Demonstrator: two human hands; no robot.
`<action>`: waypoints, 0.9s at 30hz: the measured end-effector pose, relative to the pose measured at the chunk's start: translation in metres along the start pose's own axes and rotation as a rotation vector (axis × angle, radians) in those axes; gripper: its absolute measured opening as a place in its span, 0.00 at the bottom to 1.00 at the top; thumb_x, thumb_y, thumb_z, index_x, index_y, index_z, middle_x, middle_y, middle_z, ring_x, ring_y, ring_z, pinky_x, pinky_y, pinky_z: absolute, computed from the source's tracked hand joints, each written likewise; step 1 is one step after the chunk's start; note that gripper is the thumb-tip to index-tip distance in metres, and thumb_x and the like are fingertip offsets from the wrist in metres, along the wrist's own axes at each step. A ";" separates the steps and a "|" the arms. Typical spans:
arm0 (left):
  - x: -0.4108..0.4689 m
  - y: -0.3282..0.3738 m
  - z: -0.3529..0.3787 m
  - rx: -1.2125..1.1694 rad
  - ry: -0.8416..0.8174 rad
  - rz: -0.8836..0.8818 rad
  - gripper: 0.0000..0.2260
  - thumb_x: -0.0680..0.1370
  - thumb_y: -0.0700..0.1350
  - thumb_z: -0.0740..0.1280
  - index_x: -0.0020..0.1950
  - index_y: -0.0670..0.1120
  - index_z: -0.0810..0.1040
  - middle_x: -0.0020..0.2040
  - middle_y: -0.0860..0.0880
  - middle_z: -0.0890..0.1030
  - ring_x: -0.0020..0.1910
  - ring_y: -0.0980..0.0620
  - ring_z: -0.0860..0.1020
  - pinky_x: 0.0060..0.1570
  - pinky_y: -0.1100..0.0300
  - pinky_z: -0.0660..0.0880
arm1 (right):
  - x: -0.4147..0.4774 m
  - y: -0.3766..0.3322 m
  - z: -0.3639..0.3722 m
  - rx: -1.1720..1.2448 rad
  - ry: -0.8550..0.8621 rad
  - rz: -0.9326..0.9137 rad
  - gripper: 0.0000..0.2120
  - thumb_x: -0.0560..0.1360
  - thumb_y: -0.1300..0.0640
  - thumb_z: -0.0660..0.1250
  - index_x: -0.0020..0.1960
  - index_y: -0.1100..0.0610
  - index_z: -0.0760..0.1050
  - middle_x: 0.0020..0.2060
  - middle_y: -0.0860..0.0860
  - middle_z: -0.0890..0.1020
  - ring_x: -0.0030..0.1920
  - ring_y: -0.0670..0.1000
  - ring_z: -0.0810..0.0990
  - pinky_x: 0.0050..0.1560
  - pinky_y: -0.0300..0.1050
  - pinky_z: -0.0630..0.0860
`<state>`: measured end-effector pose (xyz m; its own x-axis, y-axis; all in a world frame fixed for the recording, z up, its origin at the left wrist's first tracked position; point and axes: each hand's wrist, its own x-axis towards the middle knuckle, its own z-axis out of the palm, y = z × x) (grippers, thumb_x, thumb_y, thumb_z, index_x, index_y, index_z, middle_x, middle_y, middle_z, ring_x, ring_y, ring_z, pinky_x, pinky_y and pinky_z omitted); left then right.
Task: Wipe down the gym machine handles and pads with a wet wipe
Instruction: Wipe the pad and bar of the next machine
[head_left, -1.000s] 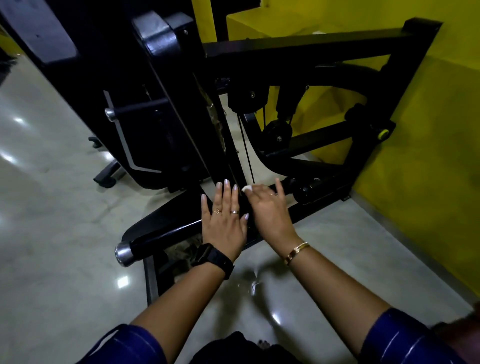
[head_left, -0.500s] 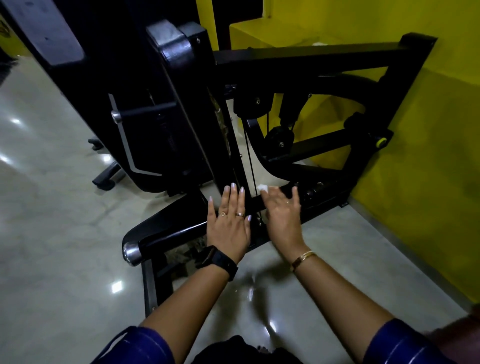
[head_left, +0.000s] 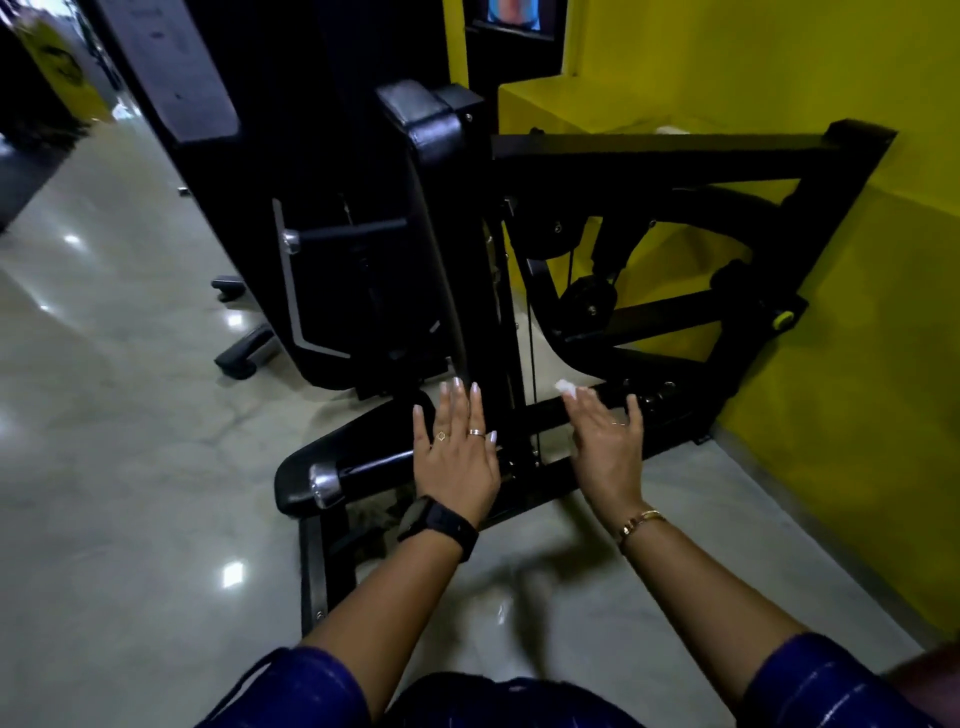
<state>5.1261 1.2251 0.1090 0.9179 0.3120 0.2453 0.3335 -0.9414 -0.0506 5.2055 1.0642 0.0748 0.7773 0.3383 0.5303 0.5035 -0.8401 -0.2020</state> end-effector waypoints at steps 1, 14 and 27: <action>0.001 -0.005 -0.001 0.025 -0.022 -0.004 0.26 0.83 0.52 0.47 0.79 0.45 0.45 0.80 0.45 0.50 0.79 0.48 0.46 0.69 0.46 0.27 | -0.006 -0.021 0.002 0.072 0.025 -0.073 0.33 0.66 0.70 0.68 0.70 0.57 0.69 0.64 0.54 0.77 0.67 0.52 0.74 0.71 0.62 0.56; -0.005 -0.050 -0.019 0.016 -0.097 -0.076 0.28 0.79 0.54 0.45 0.76 0.43 0.58 0.76 0.43 0.65 0.76 0.47 0.62 0.74 0.46 0.32 | 0.000 -0.036 0.005 0.026 -0.066 0.034 0.36 0.63 0.68 0.76 0.69 0.56 0.72 0.64 0.53 0.77 0.67 0.53 0.74 0.69 0.64 0.63; 0.007 -0.077 -0.030 0.001 -0.247 0.251 0.28 0.85 0.53 0.44 0.78 0.45 0.34 0.80 0.48 0.38 0.78 0.51 0.37 0.75 0.44 0.36 | -0.020 -0.111 0.018 0.075 0.008 -0.120 0.28 0.72 0.65 0.65 0.72 0.55 0.69 0.68 0.50 0.74 0.70 0.49 0.69 0.70 0.62 0.60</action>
<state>5.0998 1.2960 0.1438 0.9956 0.0922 -0.0162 0.0906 -0.9926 -0.0810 5.1405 1.1586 0.0716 0.7069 0.4308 0.5609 0.6196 -0.7597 -0.1974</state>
